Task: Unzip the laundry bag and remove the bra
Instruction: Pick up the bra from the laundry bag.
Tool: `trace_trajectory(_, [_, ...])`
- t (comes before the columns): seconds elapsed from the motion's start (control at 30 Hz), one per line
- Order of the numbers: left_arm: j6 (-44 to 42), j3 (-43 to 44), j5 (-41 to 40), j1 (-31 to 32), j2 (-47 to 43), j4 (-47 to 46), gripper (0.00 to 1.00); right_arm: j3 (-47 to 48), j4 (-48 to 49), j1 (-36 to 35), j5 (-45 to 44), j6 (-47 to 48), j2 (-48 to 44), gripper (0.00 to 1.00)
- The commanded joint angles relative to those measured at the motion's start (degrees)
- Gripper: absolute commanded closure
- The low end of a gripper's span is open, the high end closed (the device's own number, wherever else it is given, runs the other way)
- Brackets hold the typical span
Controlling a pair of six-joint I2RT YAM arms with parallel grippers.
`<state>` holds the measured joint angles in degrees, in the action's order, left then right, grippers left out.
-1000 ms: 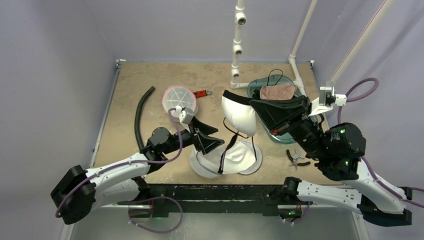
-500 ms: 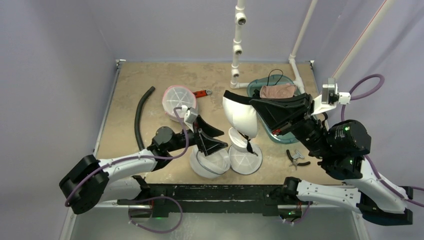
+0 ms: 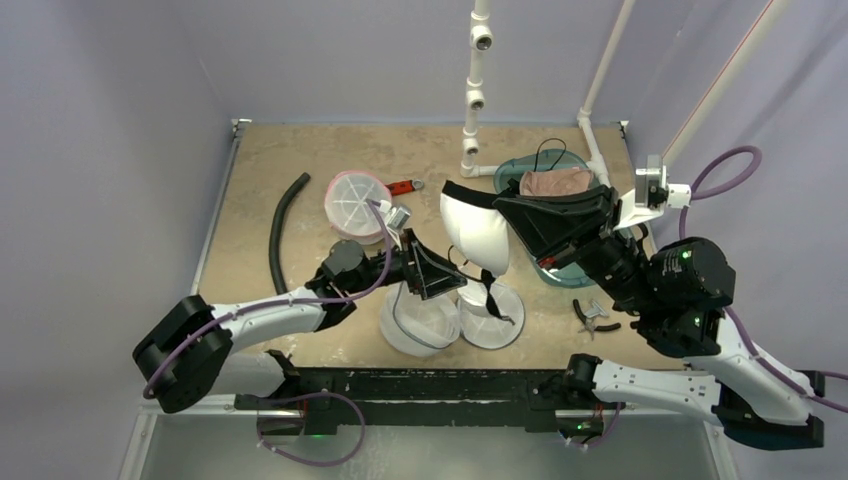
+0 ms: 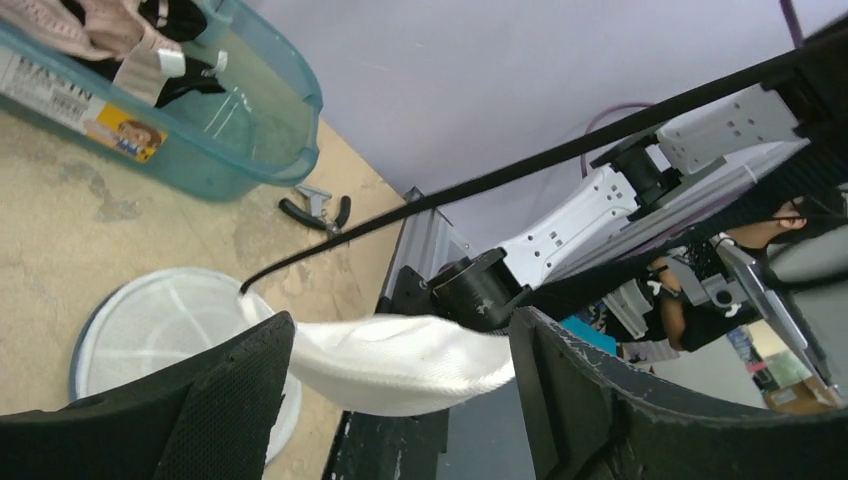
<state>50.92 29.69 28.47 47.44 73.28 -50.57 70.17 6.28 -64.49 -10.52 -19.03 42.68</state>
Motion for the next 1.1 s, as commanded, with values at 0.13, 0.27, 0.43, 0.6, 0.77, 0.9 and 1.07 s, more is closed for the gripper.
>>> trace_trajectory(0.13, [-0.5,2.0,-8.1,0.3,-5.9,15.4,0.23,-1.2,3.2,0.1,-2.0,1.8,-1.9,1.0])
trace_trajectory(0.27, [-2.1,2.7,-11.8,0.2,-10.0,22.8,0.23,-2.3,3.6,0.1,-3.2,2.1,-2.5,1.0])
trace_trajectory(0.43, [-1.2,6.6,-7.8,0.2,-7.3,27.5,0.21,-2.9,3.9,0.0,-2.6,2.3,-1.9,1.0])
trace_trajectory(0.6, [3.5,11.7,0.2,0.5,1.5,29.2,0.22,-3.3,4.1,0.1,-2.7,2.7,-0.8,1.0])
trace_trajectory(0.77, [1.9,17.3,-0.9,1.9,6.1,40.7,0.22,-4.4,5.2,0.1,-5.3,3.6,-0.4,1.0])
trace_trajectory(0.9, [3.1,18.9,-2.8,2.6,6.9,42.6,0.24,-5.1,5.9,0.1,-5.7,3.8,-0.2,1.0])
trace_trajectory(1.07, [3.6,20.5,-3.8,3.9,8.9,43.0,0.4,-5.2,6.5,0.1,-5.7,3.8,0.0,1.0])
